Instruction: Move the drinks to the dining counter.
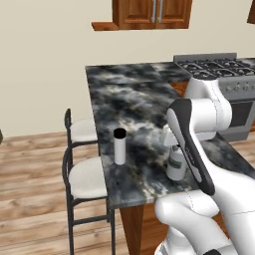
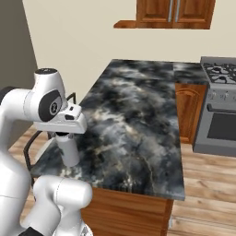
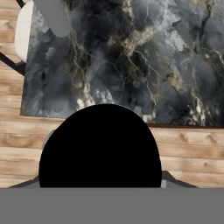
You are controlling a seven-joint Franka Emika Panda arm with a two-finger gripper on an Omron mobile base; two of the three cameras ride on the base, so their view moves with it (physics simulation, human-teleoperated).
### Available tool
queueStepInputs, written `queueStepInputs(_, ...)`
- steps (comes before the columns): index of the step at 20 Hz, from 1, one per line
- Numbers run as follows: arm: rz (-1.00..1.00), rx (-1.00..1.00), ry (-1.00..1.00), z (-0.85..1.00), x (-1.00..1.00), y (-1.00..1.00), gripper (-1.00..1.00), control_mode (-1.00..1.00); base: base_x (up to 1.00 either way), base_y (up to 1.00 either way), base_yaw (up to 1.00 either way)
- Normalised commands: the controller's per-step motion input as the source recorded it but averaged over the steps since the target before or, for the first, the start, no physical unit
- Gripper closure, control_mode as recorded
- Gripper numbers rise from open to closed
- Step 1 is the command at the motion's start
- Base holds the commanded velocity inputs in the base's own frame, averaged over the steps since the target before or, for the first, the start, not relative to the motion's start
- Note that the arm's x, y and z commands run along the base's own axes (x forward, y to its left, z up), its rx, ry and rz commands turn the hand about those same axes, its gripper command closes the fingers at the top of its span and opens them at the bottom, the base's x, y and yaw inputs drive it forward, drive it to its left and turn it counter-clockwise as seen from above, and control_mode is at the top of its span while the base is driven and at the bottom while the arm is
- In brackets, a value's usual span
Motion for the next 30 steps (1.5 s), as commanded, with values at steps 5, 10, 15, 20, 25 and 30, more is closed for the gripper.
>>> queueStepInputs(5, 0.0, 0.0, 0.0, 0.0, 0.0, 0.0, 1.0, 1.0, 0.5, -0.07, 0.0)
queueStepInputs(10, 0.0, 0.0, 0.0, -0.02, 0.44, 0.0, 1.0, -1.0, 0.22, 0.0, 0.0)
queueStepInputs(15, 0.0, 0.0, 0.0, -0.06, 0.87, 0.0, 1.0, -1.0, 0.0, 0.0, 0.0)
queueStepInputs(20, 0.0, 0.0, 0.0, -0.06, 0.82, 0.0, 1.0, -1.0, 0.0, 0.0, 0.0)
queueStepInputs(25, 0.0, 0.0, 0.0, -0.07, 0.74, 0.0, 1.0, -1.0, 0.0, 0.0, 0.0)
queueStepInputs(30, 0.0, 0.0, 0.0, -0.27, 0.57, 0.0, 1.0, -1.0, 0.0, 0.0, 0.0)
